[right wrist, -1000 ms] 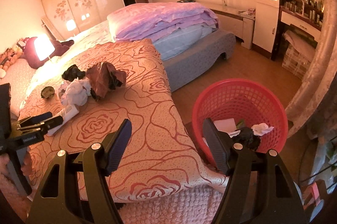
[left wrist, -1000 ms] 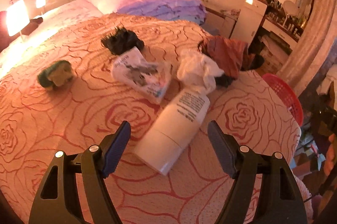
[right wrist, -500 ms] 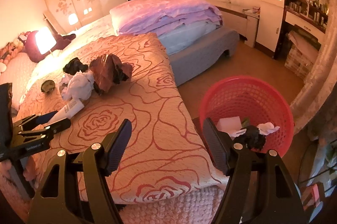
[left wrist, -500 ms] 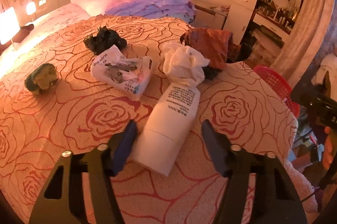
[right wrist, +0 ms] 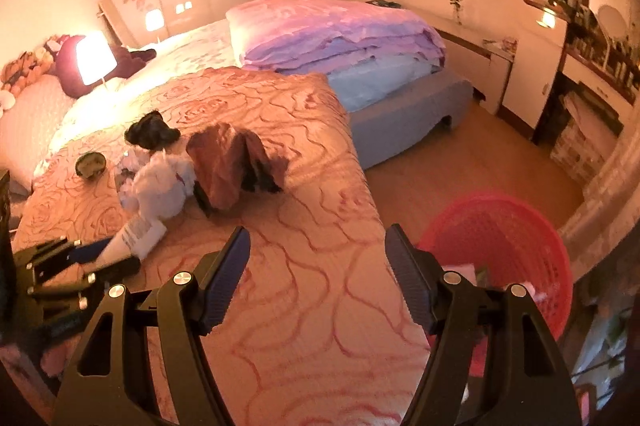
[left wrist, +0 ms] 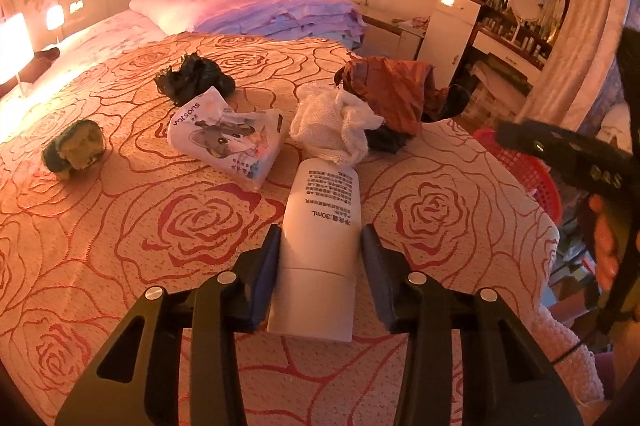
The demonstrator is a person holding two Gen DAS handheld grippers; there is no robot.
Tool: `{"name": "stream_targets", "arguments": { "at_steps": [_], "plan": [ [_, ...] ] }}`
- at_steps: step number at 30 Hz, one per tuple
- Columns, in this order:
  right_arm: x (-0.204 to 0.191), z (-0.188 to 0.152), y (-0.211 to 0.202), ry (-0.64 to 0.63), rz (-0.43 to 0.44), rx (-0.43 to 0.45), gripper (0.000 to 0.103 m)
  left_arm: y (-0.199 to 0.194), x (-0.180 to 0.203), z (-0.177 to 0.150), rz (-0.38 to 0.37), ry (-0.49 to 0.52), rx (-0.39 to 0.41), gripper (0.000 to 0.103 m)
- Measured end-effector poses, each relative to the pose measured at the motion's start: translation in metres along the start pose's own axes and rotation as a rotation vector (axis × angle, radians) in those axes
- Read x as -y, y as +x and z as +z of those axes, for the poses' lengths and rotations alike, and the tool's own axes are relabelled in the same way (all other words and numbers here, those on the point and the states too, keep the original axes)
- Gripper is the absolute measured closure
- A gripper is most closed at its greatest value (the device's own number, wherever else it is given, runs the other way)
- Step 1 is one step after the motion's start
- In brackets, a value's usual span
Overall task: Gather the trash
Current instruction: 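Grasp the brown plastic bag with the right tool while the left tool holds the bottle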
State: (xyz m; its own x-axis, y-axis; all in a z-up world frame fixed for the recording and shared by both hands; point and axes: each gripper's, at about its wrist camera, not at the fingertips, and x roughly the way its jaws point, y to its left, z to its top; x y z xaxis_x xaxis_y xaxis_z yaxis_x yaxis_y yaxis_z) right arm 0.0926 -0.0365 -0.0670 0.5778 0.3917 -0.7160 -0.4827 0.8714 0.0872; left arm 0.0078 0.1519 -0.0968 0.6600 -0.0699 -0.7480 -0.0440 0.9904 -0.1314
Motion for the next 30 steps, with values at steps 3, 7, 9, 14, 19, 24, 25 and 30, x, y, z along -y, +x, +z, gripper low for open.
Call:
{"name": "stream_targets", "arguments": {
  "at_steps": [3,7,9,14,19,24,25,30],
  "plan": [
    [-0.011,0.015,0.010,-0.030,0.019,0.010,0.035,-0.001,-0.001,-0.001,-0.013,-0.009,0.001,0.064],
    [-0.029,0.033,0.025,-0.074,0.038,0.016,0.034,-0.002,-0.004,0.000,-0.028,-0.018,0.003,0.064],
    [-0.037,0.039,0.031,-0.101,0.036,0.020,0.026,-0.003,-0.005,-0.001,-0.033,-0.022,0.004,0.064],
    [-0.053,0.050,0.049,-0.173,0.020,0.022,0.025,-0.006,-0.006,-0.002,-0.041,-0.030,0.013,0.064],
    [-0.060,0.051,0.067,-0.183,0.066,-0.031,0.030,-0.008,-0.006,-0.004,-0.034,-0.033,0.014,0.064],
    [-0.059,0.046,0.064,-0.187,0.097,-0.039,0.055,-0.010,-0.002,-0.006,-0.023,-0.029,0.005,0.064],
    [-0.058,0.045,0.063,-0.185,0.102,-0.040,0.056,-0.010,-0.001,-0.007,-0.022,-0.028,0.003,0.064],
    [-0.051,0.038,0.053,-0.165,0.102,-0.041,0.075,-0.015,0.000,-0.011,-0.013,-0.038,0.000,0.064]
  ]
}}
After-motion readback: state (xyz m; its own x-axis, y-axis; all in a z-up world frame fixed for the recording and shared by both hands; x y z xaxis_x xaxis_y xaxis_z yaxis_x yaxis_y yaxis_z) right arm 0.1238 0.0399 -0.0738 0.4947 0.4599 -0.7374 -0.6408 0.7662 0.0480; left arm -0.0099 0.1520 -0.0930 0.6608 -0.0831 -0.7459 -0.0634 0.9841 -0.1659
